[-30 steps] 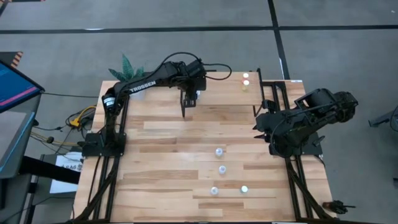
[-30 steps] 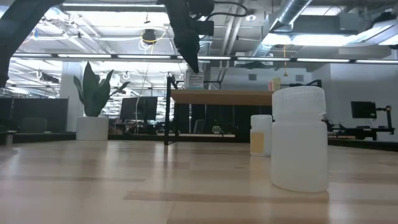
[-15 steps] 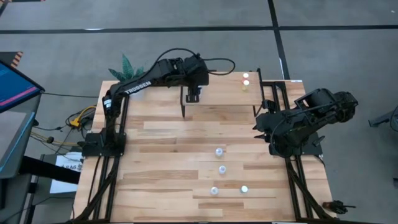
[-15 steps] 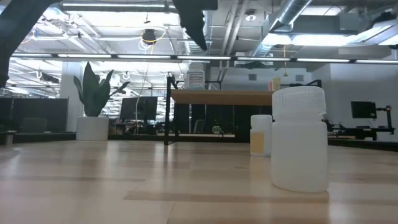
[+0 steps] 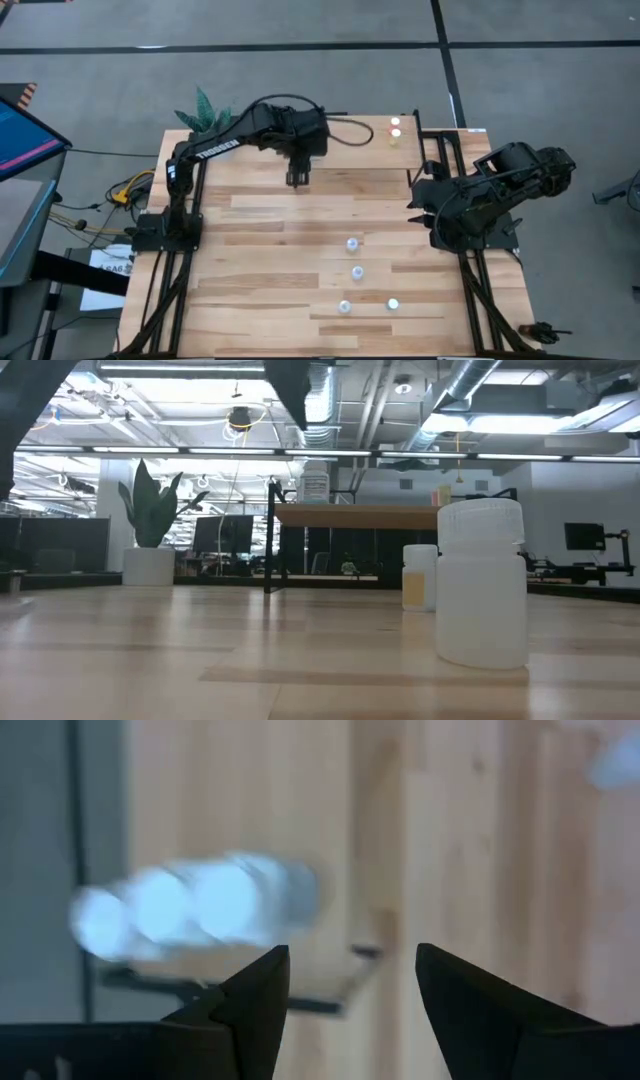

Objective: Pick and place medicine bottles onto shelf by color
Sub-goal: Put the blue pill bottle on the shelf aligned with the other blue pill bottle on the shelf

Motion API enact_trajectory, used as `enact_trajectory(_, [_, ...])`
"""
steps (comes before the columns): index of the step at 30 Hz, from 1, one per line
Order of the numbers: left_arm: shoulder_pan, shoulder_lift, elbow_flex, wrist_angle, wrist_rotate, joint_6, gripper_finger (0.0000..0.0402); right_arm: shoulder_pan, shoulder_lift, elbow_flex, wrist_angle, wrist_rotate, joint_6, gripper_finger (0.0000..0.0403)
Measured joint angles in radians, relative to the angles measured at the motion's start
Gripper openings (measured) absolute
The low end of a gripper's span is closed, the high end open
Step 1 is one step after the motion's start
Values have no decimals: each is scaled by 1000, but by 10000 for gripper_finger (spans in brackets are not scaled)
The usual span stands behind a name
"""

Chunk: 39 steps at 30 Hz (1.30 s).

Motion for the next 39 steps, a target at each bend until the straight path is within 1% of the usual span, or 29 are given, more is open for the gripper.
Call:
enact_trajectory(2, [-17,0,0,-54,30,-52,206,1,0,0,0,0,22,163])
enact_trajectory(5, [-46,-3,0,-57,67,-117,206,7,0,0,0,0,77,163])
enact_trajectory(8, [-78,-14,0,-59,137,-124,206,27,3,0,0,1,144,163])
enact_trajectory(11, [-113,-14,0,-60,169,-133,206,68,6,0,0,12,214,163])
enact_trajectory(17, [-179,-14,-11,-60,174,-132,206,196,47,1,0,163,371,163])
enact_trajectory(22, [-222,-15,-11,-60,175,-122,206,306,118,0,0,192,470,163])
enact_trajectory(24, [-234,-15,-11,-60,176,-122,206,338,155,0,-1,226,485,163])
enact_trajectory(26, [-243,-15,-11,-60,176,-122,206,364,189,0,-1,236,518,163])
enact_trajectory(31, [-261,-15,-11,-60,175,-122,206,391,246,0,-1,237,652,163])
enact_trajectory(34, [-266,-15,-11,-60,175,-122,206,402,261,-6,1,238,678,163])
enact_trajectory(36, [-266,-15,-11,-60,176,-122,206,400,256,-46,1,244,701,163])
enact_trajectory(39, [-266,-15,-11,-60,175,-123,206,390,218,-174,0,263,778,163])
